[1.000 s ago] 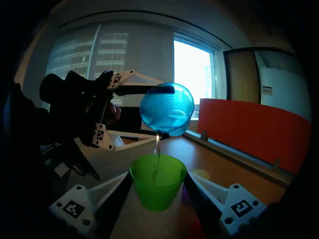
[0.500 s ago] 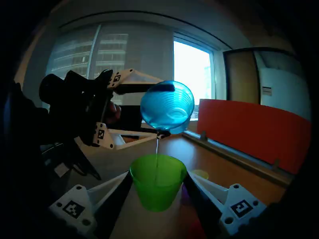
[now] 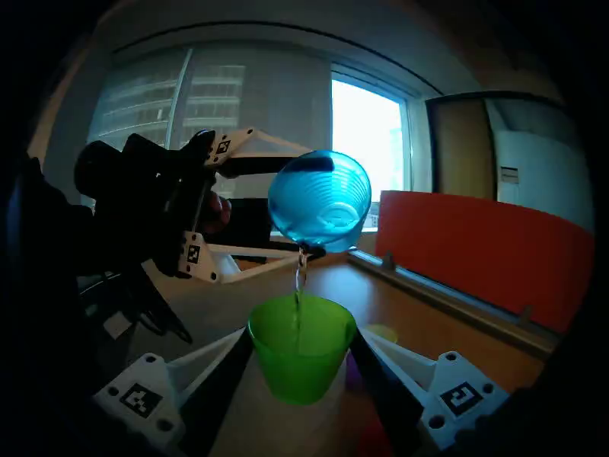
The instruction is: Pour water
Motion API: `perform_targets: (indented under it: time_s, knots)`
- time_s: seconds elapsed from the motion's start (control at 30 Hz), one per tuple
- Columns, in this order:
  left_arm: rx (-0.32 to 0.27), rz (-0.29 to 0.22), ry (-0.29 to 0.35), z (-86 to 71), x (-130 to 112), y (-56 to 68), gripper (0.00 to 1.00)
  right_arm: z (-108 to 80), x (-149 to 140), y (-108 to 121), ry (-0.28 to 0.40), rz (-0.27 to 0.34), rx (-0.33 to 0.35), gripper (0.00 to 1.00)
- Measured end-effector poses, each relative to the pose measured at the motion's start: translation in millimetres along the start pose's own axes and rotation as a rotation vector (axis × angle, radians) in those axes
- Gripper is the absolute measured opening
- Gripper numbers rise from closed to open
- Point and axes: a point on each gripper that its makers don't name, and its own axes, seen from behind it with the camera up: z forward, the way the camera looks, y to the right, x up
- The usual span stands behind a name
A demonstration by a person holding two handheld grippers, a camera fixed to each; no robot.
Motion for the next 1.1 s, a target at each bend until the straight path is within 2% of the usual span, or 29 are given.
perform_targets:
  time_s: [0.47,1.1]
  knots:
    - [-0.008,0.030,0.003,0.4,2.0,4.1,0.84,0.1,0.0,-1.0,0.002,-0.003,0.000,0.91]
    - [0.004,0.061,0.007,-0.8,5.0,-1.1,0.84,0.0,3.3,-0.5,0.006,-0.013,-0.003,0.91]
